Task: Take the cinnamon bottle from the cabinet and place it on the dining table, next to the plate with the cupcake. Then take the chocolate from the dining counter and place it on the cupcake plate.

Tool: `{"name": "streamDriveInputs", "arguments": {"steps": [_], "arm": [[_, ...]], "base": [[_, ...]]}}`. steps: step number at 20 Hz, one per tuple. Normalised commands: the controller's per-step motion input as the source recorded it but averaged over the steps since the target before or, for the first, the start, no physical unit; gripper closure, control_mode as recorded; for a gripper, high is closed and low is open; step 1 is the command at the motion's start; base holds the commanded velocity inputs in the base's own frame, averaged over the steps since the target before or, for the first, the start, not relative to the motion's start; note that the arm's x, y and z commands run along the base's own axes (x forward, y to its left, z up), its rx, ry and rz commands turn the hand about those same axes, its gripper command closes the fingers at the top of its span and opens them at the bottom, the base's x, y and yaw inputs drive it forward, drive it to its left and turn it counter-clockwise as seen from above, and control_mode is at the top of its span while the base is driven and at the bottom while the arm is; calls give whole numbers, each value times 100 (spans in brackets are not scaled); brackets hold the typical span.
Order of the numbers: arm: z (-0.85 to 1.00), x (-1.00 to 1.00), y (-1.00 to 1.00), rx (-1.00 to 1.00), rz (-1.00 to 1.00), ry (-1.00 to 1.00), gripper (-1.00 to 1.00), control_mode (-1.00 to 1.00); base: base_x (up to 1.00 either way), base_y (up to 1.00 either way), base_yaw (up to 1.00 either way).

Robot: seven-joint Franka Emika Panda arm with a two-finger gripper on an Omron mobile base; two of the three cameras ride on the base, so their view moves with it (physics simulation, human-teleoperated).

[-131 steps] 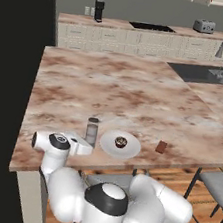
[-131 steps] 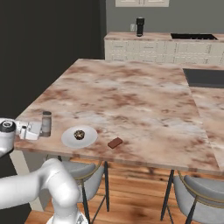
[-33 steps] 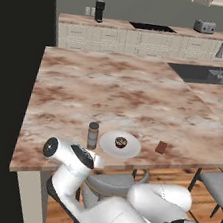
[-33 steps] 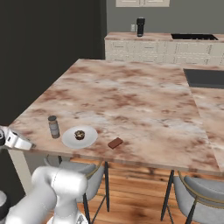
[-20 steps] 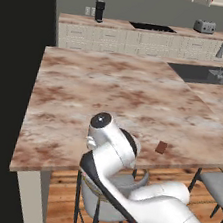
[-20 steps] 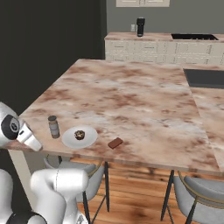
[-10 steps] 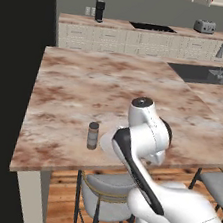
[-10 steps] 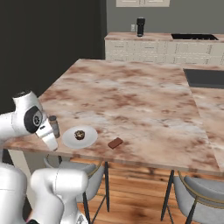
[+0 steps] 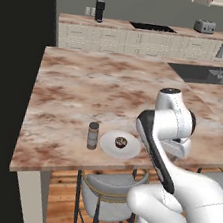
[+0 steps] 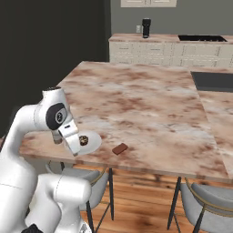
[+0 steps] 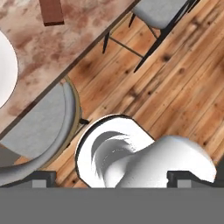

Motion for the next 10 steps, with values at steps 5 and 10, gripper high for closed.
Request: {"name": "streamDriveInputs", "arguments": {"steps": [5,10], "arm": [[11,2,-70,1,7,3,-100,-100],[2,8,-58,4,25,0,-100,-100]], "base": [[0,0,0],[0,0,0]]}}
